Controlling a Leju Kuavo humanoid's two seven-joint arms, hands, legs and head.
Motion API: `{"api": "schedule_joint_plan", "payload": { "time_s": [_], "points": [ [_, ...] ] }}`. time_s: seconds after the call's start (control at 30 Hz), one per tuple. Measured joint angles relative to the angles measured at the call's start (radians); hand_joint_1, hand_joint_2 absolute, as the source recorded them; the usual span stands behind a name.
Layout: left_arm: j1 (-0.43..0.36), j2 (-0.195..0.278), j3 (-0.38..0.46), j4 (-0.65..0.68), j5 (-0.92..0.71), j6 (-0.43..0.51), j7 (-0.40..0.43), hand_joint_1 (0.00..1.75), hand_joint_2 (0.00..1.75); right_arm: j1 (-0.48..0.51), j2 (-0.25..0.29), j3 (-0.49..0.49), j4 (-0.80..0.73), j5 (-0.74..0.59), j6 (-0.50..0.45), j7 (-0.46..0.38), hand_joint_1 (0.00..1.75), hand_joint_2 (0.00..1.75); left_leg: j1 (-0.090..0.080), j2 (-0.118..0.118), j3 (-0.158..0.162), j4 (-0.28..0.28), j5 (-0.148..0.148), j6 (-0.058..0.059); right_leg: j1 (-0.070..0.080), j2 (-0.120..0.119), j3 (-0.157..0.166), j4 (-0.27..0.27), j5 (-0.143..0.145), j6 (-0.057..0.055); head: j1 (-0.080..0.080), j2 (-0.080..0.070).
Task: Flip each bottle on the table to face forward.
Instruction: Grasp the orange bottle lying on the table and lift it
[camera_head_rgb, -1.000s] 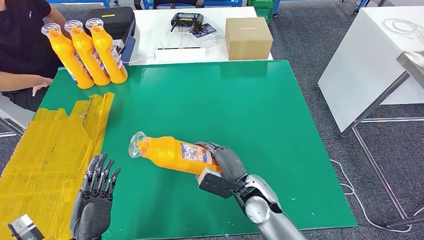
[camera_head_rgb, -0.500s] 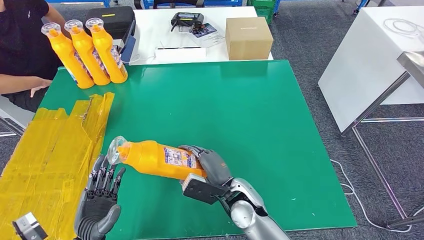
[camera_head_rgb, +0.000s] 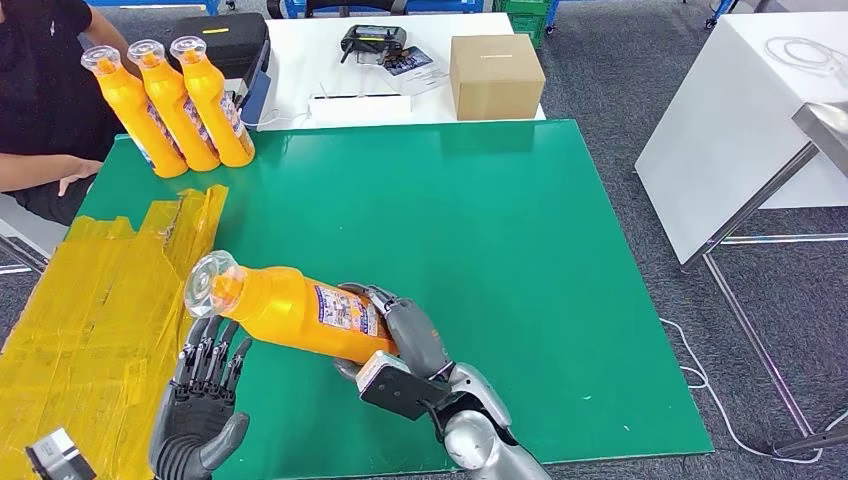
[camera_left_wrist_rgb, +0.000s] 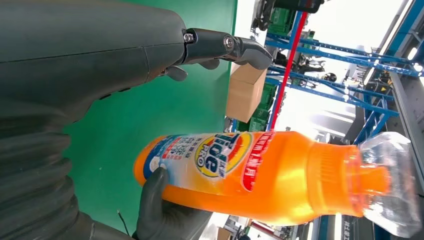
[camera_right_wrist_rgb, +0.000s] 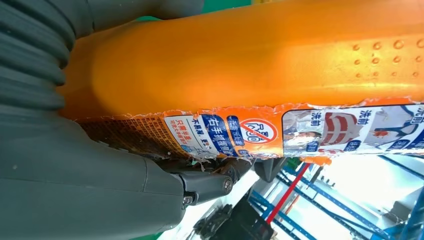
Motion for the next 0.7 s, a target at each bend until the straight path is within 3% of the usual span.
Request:
{"api": "schedule_joint_plan", "payload": {
  "time_s": [0.7],
  "points": [
    [-0.001,0.0,-0.018,-0.001,-0.014,0.004,-0.009,0.0,1.75,-0.036,0.062,0.099,0.124,0.013,0.028,-0.002,1.75,1.75,0.0,0.0,0.0,0.0,0.0,0.0,0.0,0.0,0.0,0.0,0.0,0.0,0.0,0.0]
  ]
}}
